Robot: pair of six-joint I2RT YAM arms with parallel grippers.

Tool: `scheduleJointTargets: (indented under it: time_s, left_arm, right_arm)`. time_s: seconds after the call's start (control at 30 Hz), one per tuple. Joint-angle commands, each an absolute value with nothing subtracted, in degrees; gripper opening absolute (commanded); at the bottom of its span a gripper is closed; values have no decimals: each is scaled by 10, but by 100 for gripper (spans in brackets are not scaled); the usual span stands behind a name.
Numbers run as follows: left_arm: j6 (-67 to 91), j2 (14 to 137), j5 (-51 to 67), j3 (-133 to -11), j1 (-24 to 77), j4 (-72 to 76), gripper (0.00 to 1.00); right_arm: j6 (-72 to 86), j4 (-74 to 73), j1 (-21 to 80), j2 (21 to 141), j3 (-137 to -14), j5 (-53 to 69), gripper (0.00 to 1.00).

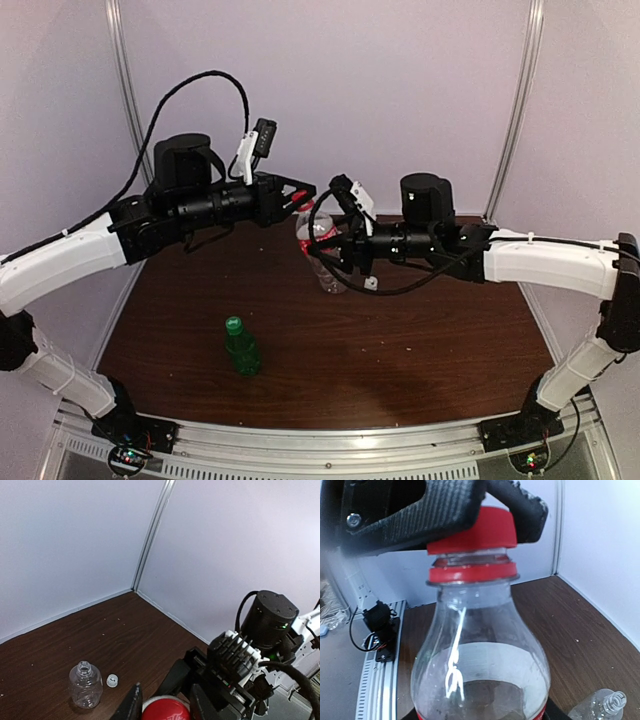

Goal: Unscrew the bottle caps

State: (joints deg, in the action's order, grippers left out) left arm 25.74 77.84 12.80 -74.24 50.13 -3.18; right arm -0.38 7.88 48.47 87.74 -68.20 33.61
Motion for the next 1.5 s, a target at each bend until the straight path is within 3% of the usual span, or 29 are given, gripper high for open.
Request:
scheduleJointTargets:
  time_s: [0.0,0.13,0.3,0.53,0.67,1.03,1.27,1.47]
  left_arm:
    - [277,811,35,-785,541,-60,17]
    - [274,820,34,-792,541,-64,25]
    - [239,806,53,-790,538,-58,41]
    - [213,772,165,-758,485,-48,68]
    - [190,747,245,-738,453,-43,78]
    - [89,714,517,-707,436,14,81]
    - [80,735,557,-706,436,27,77]
    - [100,759,572,-707,436,45,65]
  right_arm:
    - [8,114,497,874,-675,187,34]
    - [8,115,498,871,-671,185,34]
    - [-8,109,497,860,-666,210,34]
    - [-23,94,488,843,-661,289,35]
    - [-32,83,480,836,-660,345,35]
    - [-49,20,474,869,-719,601,37]
    - [-11,52,474,894,-730,682,37]
    - [0,69,475,908,-733,694,37]
